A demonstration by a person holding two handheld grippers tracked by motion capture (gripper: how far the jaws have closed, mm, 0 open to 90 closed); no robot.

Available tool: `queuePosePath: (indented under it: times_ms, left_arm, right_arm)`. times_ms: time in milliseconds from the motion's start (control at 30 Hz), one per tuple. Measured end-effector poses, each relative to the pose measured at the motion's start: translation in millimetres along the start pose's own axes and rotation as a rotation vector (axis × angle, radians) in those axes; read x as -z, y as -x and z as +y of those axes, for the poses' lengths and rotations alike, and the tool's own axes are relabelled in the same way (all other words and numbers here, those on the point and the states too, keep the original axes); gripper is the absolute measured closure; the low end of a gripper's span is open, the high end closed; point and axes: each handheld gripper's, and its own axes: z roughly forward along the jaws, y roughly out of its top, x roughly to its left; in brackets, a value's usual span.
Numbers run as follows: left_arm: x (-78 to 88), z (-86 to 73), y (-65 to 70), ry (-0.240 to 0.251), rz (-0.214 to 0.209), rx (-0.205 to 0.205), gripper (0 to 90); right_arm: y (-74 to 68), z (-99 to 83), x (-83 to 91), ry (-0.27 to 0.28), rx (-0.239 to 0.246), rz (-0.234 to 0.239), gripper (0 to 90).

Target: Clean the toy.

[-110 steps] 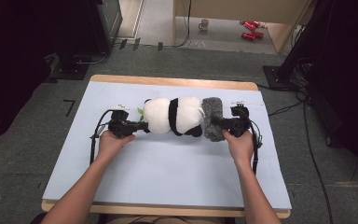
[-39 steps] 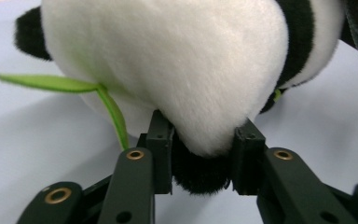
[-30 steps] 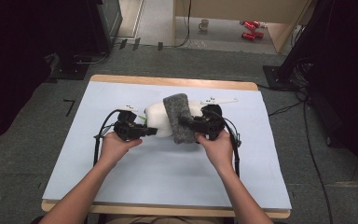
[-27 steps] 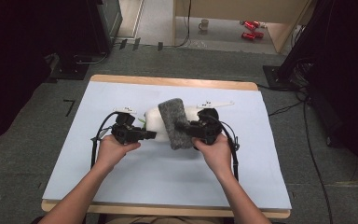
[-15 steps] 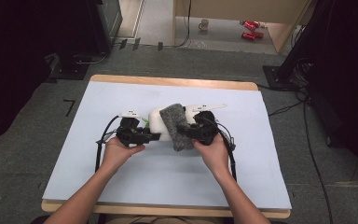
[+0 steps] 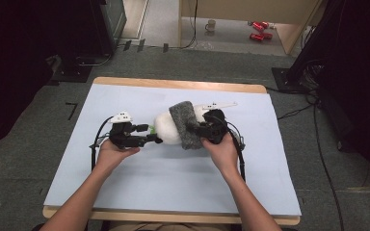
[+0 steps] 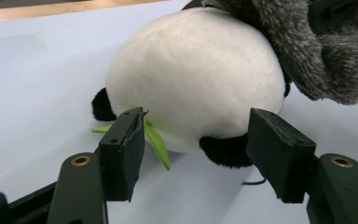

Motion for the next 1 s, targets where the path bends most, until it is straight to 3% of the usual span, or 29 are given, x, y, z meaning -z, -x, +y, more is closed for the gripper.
queuePosePath:
  times_ms: [133, 400, 600, 700, 833, 900, 1000]
  left_arm:
    - [-3.7, -1.9, -3.1, -0.002, 0.006, -0.015, 36.9]
    - [-7.6, -3.0, 2.3, -0.007, -0.056, -0.024, 36.2]
    - [-23.5, -6.8, 5.5, -0.03, -0.006, -0.038, 35.0]
    - [-33.0, -8.7, 8.4, -0.008, 0.023, -0.05, 44.3]
    - [-32.5, -7.3, 8.5, -0.006, 0.031, -0.011, 56.3]
    - [-31.2, -6.1, 8.5, -0.012, 0.037, 0.005, 61.2]
    - [-31.6, -4.8, 12.4, -0.01, 0.046, 0.0, 64.6]
  right_arm:
    - [0.5, 3.2, -2.2, 0.013, 0.003, -0.004, 77.2]
    - [3.7, 7.7, -9.7, 0.05, 0.013, -0.02, 77.0]
    - [5.4, 8.7, -11.7, 0.064, -0.008, -0.016, 76.7]
    - [4.2, 9.2, -12.5, 0.059, -0.021, -0.001, 77.1]
    - [2.4, 10.1, -10.4, 0.058, -0.044, 0.032, 77.7]
    - [-3.6, 11.5, -9.1, 0.07, -0.054, 0.068, 77.9]
    - [-20.0, 11.6, -14.3, 0.063, -0.03, 0.109, 77.9]
